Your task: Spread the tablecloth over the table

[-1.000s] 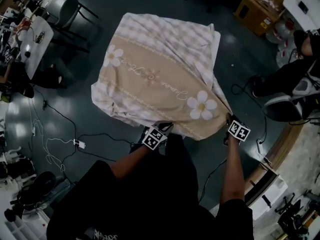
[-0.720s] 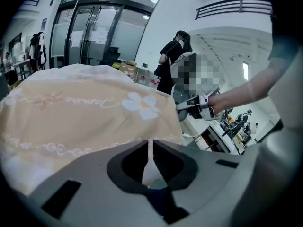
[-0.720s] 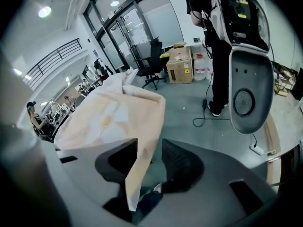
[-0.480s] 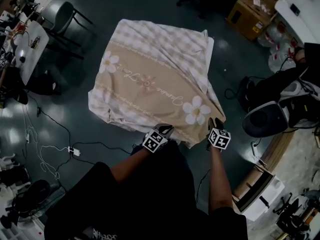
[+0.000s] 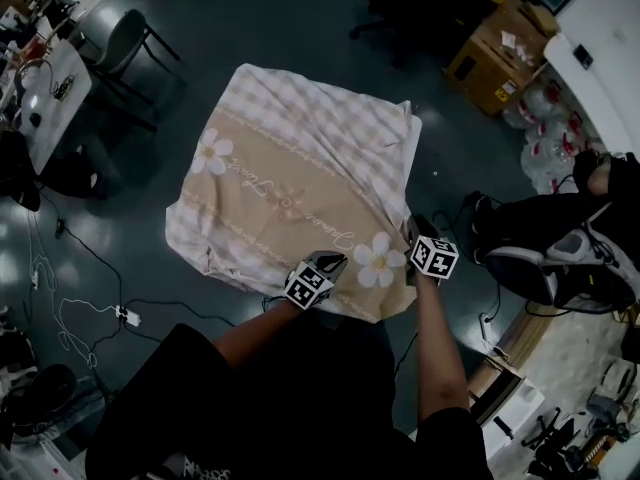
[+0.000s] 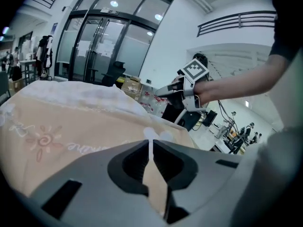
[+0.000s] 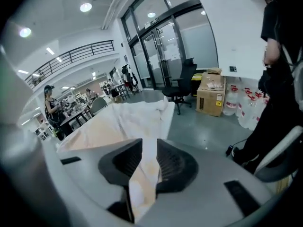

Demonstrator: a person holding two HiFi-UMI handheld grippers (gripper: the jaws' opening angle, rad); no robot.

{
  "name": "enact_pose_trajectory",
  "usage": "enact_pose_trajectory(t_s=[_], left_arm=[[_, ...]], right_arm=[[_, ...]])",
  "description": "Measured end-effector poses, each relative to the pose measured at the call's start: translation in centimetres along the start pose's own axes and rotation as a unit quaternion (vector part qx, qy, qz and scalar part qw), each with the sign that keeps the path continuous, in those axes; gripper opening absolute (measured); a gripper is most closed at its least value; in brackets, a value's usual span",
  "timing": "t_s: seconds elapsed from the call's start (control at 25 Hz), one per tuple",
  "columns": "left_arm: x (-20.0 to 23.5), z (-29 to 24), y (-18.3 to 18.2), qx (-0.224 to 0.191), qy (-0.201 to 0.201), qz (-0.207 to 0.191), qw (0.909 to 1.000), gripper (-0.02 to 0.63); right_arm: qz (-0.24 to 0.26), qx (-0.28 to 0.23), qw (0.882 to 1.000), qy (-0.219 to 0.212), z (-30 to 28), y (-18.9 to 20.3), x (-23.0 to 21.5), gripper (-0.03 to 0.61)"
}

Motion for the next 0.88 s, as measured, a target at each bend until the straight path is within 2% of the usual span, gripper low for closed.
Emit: enact_pose_trajectory(t_s=[0.12,0.2,0.32,0.48,0.64,0.72,0.8,0.88], left_arm=[[1.0,-2.1,-2.7,-0.021,-0.023,0.026,0.9992,0.035],[1.8,-3.5,-4.3,-0.033,-0.053,0.056,0.9965,0.035],[2.9,-5.2,-6.5,-0.053,-0.113,0.109,0.9862,0.035],[2.6,-7.3,-8.8,-0.069,-0.168,0.156,0.9710,0.035],[1.8,-8.6,-9.3,-0.067,-0.187,0.179,0.9635,0.035],[1.4,-8.5,-9.0,-0.067,-0.191,0.186,0.9615,0.035],[1.2,-8.2,-8.6,-0.069,-0.194,0.191,0.9597,0.035],[1.1,-7.9,-8.0,-0.070,-0.196,0.193,0.9589,0.035]], right_arm=[[0.019,0.015,0.999,-0.033,-4.2,-4.1,-2.4,0.131],[0.022,0.026,0.997,-0.067,-8.0,-7.1,-3.9,0.149],[0.001,0.046,0.991,-0.123,-13.9,-10.6,-5.6,0.161],[-0.006,0.098,0.983,-0.157,-19.2,-12.3,-6.7,0.170],[-0.017,0.135,0.975,-0.173,-21.7,-12.4,-6.6,0.153],[-0.031,0.117,0.977,-0.178,-21.5,-12.8,-6.0,0.044],[-0.025,0.077,0.980,-0.183,-20.6,-13.8,-4.0,0.025],[0.025,0.035,0.980,-0.194,-19.5,-14.9,-0.1,0.023]])
Point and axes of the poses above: the fingertips, and each gripper's own axes: z backward along the fingers, x to its left, y out of its underside, the point moved 9 cm from there along z, backward along the fingers, and after that the axes turned 8 degrees about x, right-handed, at the moved point
